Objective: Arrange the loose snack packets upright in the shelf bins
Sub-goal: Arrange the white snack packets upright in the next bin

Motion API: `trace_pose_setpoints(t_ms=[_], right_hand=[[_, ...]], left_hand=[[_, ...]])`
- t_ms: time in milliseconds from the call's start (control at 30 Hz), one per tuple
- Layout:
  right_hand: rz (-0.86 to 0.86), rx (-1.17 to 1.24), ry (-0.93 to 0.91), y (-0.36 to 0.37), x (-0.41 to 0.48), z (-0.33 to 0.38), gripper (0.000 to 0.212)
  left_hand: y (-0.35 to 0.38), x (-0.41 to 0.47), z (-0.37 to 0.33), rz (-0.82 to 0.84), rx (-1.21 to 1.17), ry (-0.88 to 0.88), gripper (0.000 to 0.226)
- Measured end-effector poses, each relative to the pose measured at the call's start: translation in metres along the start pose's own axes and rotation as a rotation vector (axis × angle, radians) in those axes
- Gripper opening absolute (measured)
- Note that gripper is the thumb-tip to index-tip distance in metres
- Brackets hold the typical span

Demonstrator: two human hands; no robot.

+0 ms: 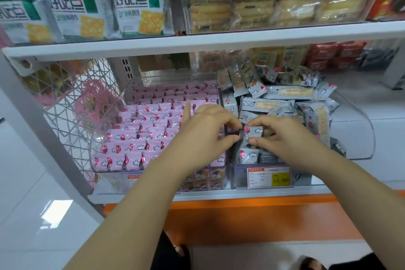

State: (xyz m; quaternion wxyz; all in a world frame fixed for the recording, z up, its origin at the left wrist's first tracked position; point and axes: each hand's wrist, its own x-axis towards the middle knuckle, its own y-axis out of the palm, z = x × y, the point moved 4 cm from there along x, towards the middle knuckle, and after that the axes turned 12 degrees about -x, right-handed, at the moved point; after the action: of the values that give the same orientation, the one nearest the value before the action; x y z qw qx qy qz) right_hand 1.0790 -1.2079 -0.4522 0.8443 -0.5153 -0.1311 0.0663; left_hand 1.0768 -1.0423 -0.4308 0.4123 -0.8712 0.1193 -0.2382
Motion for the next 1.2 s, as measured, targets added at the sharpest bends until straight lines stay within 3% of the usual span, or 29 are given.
trace_pose_setpoints(t_ms=[67,200,567,767,967,1200], right_hand=[[-0.029,-0.062,-0.007,-0.004,0.0,0.001,0.031],[-0.098,-0.102,-0.046,-0.014,-0.002,0.004,0.031],[-0.239,0.081,0.002,-0.051,-0.026,-0.015,0.021],[-0.338,0.247,0.0,-0.079,-0.048,-0.031,0.019],[-0.34,0.353,0.008,-0.096,-0.076,-0.054,0.019],[-0.191,0.328,-0.008,-0.093,-0.085,-0.07,0.021]], left_hand=[[0.004,-0.004,0.0,0.046,-0.033,0.01,0.015],[0.018,0.0,-0.008,0.236,0.117,0.028,0.025],[0.031,0.014,-0.014,0.423,0.469,0.029,0.011],[0.023,0.019,-0.019,0.541,0.477,0.037,0.014],[0.024,0.027,-0.053,0.577,0.354,0.072,0.039],[0.061,0.033,-0.058,0.988,0.254,-0.174,0.062]])
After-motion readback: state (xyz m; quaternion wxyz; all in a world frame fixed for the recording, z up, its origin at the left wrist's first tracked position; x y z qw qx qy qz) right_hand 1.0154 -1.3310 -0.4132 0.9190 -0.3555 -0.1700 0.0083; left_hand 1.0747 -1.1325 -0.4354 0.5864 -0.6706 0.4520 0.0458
